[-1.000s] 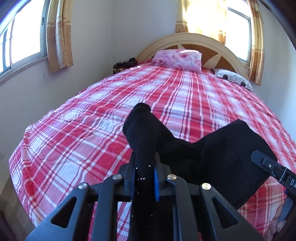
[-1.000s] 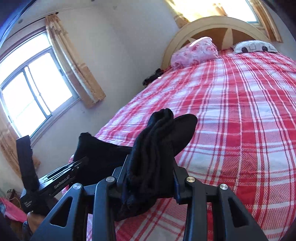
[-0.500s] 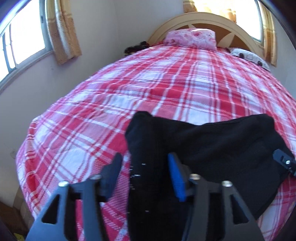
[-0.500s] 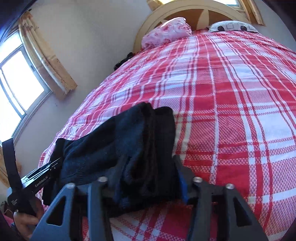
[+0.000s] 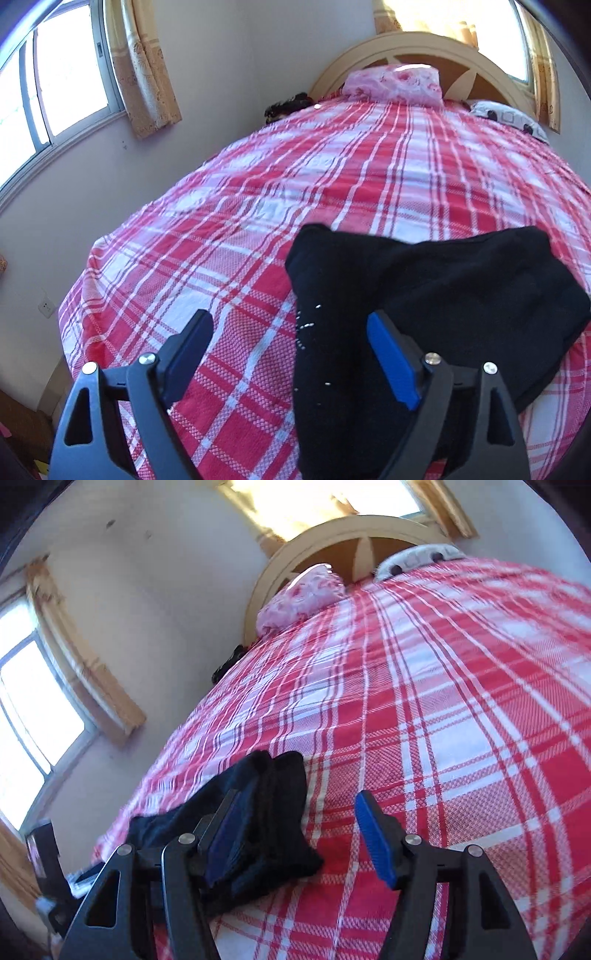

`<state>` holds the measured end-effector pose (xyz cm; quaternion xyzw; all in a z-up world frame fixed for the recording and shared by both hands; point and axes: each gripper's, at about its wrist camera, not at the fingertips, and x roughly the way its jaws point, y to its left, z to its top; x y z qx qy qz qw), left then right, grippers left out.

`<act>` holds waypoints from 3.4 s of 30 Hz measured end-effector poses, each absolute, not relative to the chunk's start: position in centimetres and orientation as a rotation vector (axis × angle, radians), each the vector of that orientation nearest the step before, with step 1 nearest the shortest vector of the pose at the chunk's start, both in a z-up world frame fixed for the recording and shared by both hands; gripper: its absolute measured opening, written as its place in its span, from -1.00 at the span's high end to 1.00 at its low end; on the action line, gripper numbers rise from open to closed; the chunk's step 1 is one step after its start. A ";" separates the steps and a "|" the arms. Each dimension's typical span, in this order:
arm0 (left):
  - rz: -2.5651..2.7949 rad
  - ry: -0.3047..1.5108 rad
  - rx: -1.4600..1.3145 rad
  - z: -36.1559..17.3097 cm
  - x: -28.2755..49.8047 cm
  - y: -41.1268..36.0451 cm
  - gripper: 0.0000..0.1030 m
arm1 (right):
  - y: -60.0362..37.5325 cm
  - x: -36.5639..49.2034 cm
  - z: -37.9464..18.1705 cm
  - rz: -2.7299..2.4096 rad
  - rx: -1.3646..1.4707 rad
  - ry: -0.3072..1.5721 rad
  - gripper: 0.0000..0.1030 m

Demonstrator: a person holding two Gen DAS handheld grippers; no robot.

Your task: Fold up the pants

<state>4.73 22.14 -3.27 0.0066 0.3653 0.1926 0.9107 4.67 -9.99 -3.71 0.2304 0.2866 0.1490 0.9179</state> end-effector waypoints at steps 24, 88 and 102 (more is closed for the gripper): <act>0.134 0.744 -0.102 -6.4 1.1 20.0 -0.08 | -4.3 4.3 -5.4 0.464 0.224 0.706 0.53; 0.261 0.673 0.086 1.8 -4.9 15.3 -1.00 | -5.9 -9.5 6.0 0.287 0.199 0.482 -0.55; 0.263 0.691 0.066 1.5 -5.1 15.0 -1.00 | -7.0 -9.6 5.4 0.267 0.248 0.493 -0.55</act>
